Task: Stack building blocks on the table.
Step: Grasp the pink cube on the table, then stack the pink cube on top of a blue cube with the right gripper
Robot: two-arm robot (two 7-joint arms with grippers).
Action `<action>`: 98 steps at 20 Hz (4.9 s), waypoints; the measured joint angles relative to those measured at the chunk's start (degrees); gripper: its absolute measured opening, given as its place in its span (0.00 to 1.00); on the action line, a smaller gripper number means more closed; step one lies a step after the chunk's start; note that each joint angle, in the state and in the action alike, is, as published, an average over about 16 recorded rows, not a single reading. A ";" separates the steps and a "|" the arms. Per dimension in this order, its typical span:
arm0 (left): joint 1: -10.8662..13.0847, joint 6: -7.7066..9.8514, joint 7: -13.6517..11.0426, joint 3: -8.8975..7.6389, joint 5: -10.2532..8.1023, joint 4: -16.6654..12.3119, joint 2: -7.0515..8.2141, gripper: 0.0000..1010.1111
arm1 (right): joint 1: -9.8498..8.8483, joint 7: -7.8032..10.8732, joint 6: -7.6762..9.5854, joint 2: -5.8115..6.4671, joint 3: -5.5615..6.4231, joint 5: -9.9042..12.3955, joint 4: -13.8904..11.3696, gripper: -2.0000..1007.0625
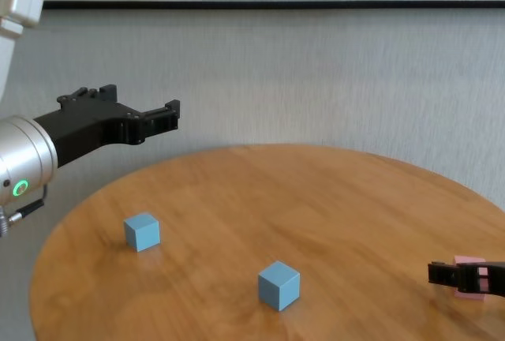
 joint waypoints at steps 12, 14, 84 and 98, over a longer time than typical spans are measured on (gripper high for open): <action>0.00 0.00 0.00 0.00 0.00 0.00 0.00 0.99 | 0.05 0.02 0.03 -0.06 0.06 -0.06 0.09 0.89; 0.00 0.00 0.00 0.00 0.00 0.00 0.00 0.99 | 0.04 0.02 0.01 -0.03 0.04 -0.04 0.06 0.84; 0.00 0.00 0.00 0.00 0.00 0.00 0.00 0.99 | 17.03 43.79 -2.50 12.15 -19.50 -4.22 1.83 0.36; 0.00 0.00 0.00 0.00 0.00 0.00 0.00 0.99 | 19.49 43.92 -3.53 8.15 -19.90 -8.03 7.95 0.36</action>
